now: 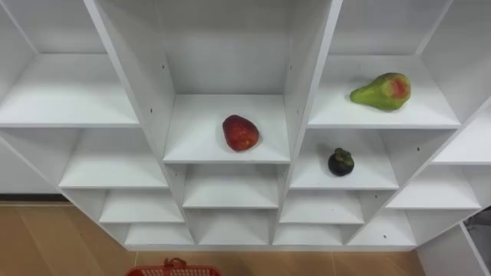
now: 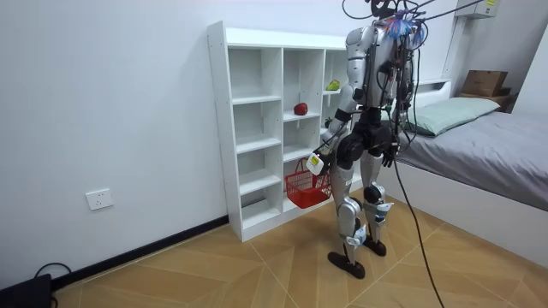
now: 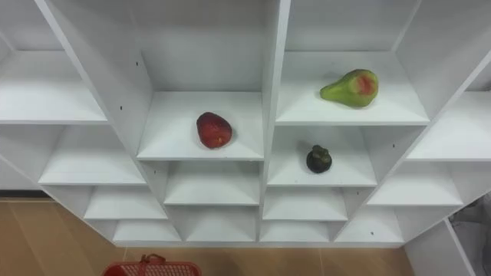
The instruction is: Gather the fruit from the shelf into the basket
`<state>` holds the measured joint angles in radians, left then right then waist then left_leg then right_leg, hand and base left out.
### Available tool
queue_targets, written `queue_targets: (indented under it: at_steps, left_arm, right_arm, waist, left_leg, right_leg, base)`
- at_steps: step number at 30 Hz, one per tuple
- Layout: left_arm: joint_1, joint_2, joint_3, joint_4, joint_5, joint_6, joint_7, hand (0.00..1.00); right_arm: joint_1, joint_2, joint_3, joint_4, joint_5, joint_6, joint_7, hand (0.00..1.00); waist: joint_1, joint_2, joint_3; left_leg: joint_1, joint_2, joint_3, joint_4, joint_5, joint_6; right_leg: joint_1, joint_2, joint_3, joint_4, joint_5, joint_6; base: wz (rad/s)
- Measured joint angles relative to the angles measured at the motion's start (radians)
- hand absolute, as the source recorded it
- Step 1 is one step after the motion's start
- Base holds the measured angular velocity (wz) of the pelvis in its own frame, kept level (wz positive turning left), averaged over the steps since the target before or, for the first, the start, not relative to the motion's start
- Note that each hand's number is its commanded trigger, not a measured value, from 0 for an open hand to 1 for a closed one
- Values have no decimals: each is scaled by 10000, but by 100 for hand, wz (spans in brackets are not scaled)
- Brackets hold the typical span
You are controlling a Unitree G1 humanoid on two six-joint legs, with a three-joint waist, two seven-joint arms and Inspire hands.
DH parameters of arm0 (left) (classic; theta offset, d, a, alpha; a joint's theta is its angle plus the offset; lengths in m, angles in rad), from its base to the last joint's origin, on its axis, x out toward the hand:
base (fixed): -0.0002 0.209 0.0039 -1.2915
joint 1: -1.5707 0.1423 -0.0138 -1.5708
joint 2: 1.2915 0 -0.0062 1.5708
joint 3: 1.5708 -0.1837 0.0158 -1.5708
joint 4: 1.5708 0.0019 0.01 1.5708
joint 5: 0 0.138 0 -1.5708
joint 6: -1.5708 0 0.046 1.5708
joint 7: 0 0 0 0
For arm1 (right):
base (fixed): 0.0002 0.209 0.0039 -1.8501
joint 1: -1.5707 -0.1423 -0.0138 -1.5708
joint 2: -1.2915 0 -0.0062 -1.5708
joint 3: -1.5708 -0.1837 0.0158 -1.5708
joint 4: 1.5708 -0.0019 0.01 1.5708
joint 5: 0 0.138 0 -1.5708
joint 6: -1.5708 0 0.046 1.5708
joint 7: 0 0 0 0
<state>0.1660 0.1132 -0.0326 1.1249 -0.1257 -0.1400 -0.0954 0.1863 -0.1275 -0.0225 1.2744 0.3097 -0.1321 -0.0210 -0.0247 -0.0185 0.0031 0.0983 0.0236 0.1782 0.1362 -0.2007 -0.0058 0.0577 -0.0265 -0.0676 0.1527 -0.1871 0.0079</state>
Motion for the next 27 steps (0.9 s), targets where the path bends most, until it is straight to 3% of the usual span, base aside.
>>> queue_targets:
  at_steps: [17,19,23,27]
  left_arm:
    - [51,88,110,-47,3,-4,58,100]
    - [78,134,98,-47,7,-10,53,100]
    - [97,151,95,-47,3,-44,53,100]
    - [65,140,93,-109,1,-52,183,100]
  right_arm:
    - [102,-1,2,-491,-70,-103,-391,0]
    - [132,1,5,-631,-67,-106,-507,0]
    - [81,2,5,-847,-135,-196,-739,0]
    - [651,4,17,-2673,-519,-210,-1250,0]
  waist:
    - [14,71,-28]
    - [10,94,13]
    - [21,102,19]
    - [-20,103,22]
  left_leg:
    - [27,0,-3,1,0,0]
    - [144,-1,1,-5,0,0]
    - [155,4,81,-2,0,0]
    - [60,4,112,-3,-1,1]
  right_leg:
    - [11,-4,0,25,1,1]
    - [149,-2,15,19,0,0]
    - [90,9,107,57,0,1]
    - [-84,7,143,182,-16,13]
  base:
    - [0]
    - [0]
    - [-5]
    - [-3]
